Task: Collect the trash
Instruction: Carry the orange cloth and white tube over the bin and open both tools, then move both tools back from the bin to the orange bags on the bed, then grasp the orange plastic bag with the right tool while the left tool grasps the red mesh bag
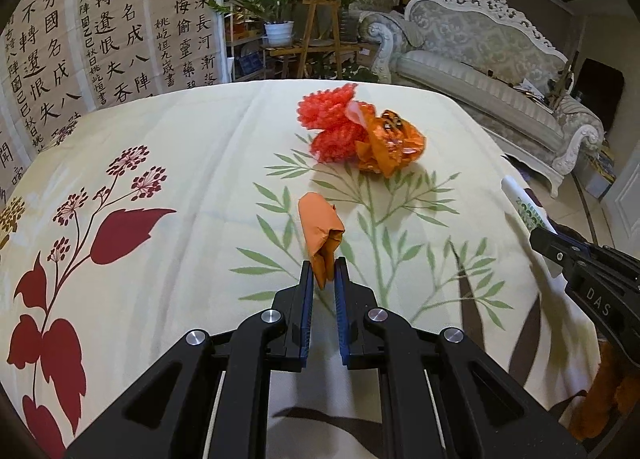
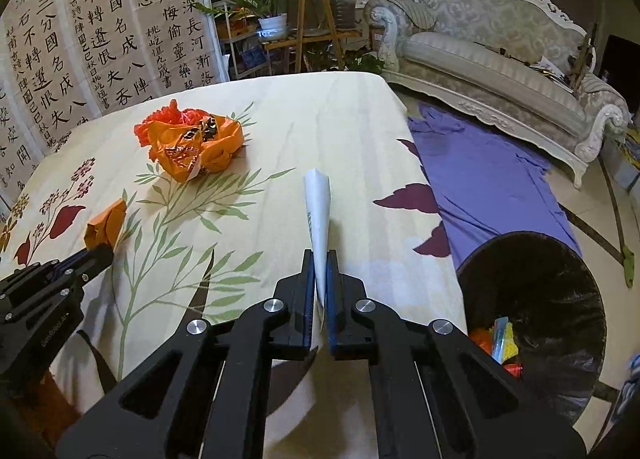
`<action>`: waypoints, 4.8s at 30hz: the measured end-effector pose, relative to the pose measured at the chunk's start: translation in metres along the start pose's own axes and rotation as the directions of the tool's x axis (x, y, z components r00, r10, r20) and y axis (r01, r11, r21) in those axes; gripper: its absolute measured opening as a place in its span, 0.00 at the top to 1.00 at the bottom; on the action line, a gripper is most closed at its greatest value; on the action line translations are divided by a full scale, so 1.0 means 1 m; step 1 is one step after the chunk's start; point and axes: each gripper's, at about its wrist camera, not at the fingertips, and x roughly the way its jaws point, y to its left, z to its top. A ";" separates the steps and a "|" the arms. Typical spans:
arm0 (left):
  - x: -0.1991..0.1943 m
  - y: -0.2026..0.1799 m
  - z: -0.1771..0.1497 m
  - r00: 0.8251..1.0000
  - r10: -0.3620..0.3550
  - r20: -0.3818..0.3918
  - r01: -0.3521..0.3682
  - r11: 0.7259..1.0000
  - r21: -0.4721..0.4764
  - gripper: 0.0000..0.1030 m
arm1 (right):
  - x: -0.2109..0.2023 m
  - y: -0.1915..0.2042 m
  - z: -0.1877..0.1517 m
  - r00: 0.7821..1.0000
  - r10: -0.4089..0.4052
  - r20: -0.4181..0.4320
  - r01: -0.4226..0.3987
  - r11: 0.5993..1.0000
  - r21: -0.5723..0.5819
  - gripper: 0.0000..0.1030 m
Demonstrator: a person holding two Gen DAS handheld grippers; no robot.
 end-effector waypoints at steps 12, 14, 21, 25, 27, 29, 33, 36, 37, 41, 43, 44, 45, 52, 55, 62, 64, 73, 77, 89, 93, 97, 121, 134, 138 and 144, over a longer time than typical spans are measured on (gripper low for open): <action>-0.019 -0.051 0.001 0.994 -0.102 0.039 0.098 0.992 0.084 0.89 | -0.042 -0.037 -0.016 0.997 -0.060 0.055 0.056 0.996 0.071 0.95; -0.021 -0.063 0.002 0.991 -0.124 0.042 0.119 0.987 0.105 0.89 | -0.047 -0.047 -0.018 0.995 -0.081 0.061 0.075 0.993 0.089 0.95; -0.026 -0.112 0.003 0.979 -0.196 0.050 0.184 0.965 0.186 0.89 | -0.066 -0.088 -0.033 0.983 -0.167 0.071 0.153 0.974 0.166 0.95; -0.027 -0.141 0.003 0.970 -0.240 0.045 0.223 0.946 0.233 0.89 | -0.074 -0.111 -0.042 0.974 -0.215 0.072 0.196 0.958 0.208 0.95; -0.026 -0.156 0.004 0.964 -0.261 0.043 0.242 0.936 0.256 0.89 | -0.079 -0.125 -0.046 0.968 -0.240 0.073 0.218 0.948 0.232 0.95; -0.026 -0.168 0.003 0.960 -0.276 0.040 0.256 0.928 0.272 0.89 | -0.081 -0.136 -0.050 0.964 -0.257 0.072 0.232 0.940 0.252 0.95; -0.023 -0.192 0.000 0.955 -0.295 0.032 0.272 0.913 0.305 0.89 | -0.084 -0.153 -0.056 0.953 -0.295 0.071 0.266 0.924 0.274 0.95; -0.019 -0.209 0.000 0.952 -0.304 0.024 0.280 0.902 0.329 0.89 | -0.084 -0.165 -0.061 0.948 -0.310 0.066 0.279 0.915 0.293 0.95; -0.018 -0.212 -0.001 0.952 -0.305 0.022 0.281 0.900 0.333 0.89 | -0.083 -0.170 -0.062 0.948 -0.313 0.064 0.281 0.912 0.299 0.95; -0.010 -0.229 -0.002 0.950 -0.311 0.015 0.285 0.887 0.363 0.89 | -0.080 -0.183 -0.067 0.946 -0.319 0.054 0.287 0.904 0.316 0.95; -0.006 -0.238 -0.003 0.951 -0.310 0.006 0.285 0.881 0.376 0.89 | -0.078 -0.188 -0.069 0.947 -0.318 0.049 0.286 0.902 0.324 0.94; -0.003 -0.241 -0.003 0.951 -0.310 0.000 0.287 0.879 0.382 0.89 | -0.077 -0.191 -0.070 0.946 -0.320 0.046 0.288 0.900 0.328 0.94; -0.001 -0.245 -0.003 0.951 -0.310 -0.004 0.287 0.876 0.388 0.89 | -0.075 -0.194 -0.071 0.947 -0.320 0.042 0.288 0.897 0.334 0.94; 0.010 -0.266 -0.004 0.954 -0.301 -0.010 0.277 0.862 0.425 0.89 | -0.065 -0.211 -0.072 0.948 -0.317 0.024 0.288 0.889 0.356 0.94; 0.014 -0.271 -0.006 0.955 -0.297 -0.016 0.274 0.857 0.436 0.88 | -0.060 -0.216 -0.073 0.950 -0.312 0.017 0.285 0.886 0.366 0.91; 0.017 -0.275 -0.007 0.959 -0.284 -0.020 0.263 0.859 0.438 0.48 | -0.056 -0.225 -0.074 0.948 -0.317 0.010 0.289 0.875 0.388 0.81; 0.016 -0.275 -0.007 0.960 -0.279 -0.014 0.257 0.862 0.438 0.41 | -0.056 -0.227 -0.075 0.947 -0.320 0.008 0.291 0.871 0.395 0.79; 0.009 -0.266 -0.005 0.966 -0.256 0.019 0.225 0.880 0.419 0.28 | -0.059 -0.233 -0.075 0.943 -0.333 0.010 0.301 0.863 0.405 0.71; 0.005 -0.247 -0.001 0.971 -0.239 0.027 0.210 0.898 0.385 0.28 | -0.060 -0.226 -0.071 0.945 -0.326 0.023 0.292 0.872 0.393 0.64; -0.005 -0.151 0.014 0.992 -0.091 0.086 0.067 0.967 0.247 0.26 | -0.039 -0.152 -0.036 0.976 -0.210 0.063 0.186 0.944 0.272 0.55; -0.003 -0.112 0.018 0.995 -0.021 0.094 0.003 0.984 0.180 0.26 | -0.028 -0.116 -0.019 0.986 -0.150 0.076 0.132 0.969 0.209 0.55; 0.000 -0.075 0.023 0.995 0.043 0.093 -0.054 0.991 0.120 0.26 | -0.021 -0.086 -0.004 0.992 -0.097 0.084 0.082 0.983 0.164 0.52; 0.013 0.077 0.031 0.971 0.233 0.054 -0.227 0.968 -0.103 0.26 | 0.038 0.081 0.058 0.991 0.128 0.037 -0.124 0.988 -0.093 0.40; 0.023 0.070 0.041 0.981 0.190 0.049 -0.184 0.977 -0.104 0.25 | 0.064 0.061 0.070 1.000 0.006 0.017 -0.005 0.998 -0.063 0.40; 0.025 0.065 0.044 0.984 0.174 0.048 -0.168 0.981 -0.097 0.25 | 0.066 0.043 0.069 1.000 -0.017 0.009 0.017 0.999 -0.033 0.40; 0.026 0.056 0.047 0.986 0.156 0.056 -0.151 0.985 -0.083 0.25 | 0.057 0.042 0.068 1.000 0.007 0.021 -0.006 0.999 -0.033 0.40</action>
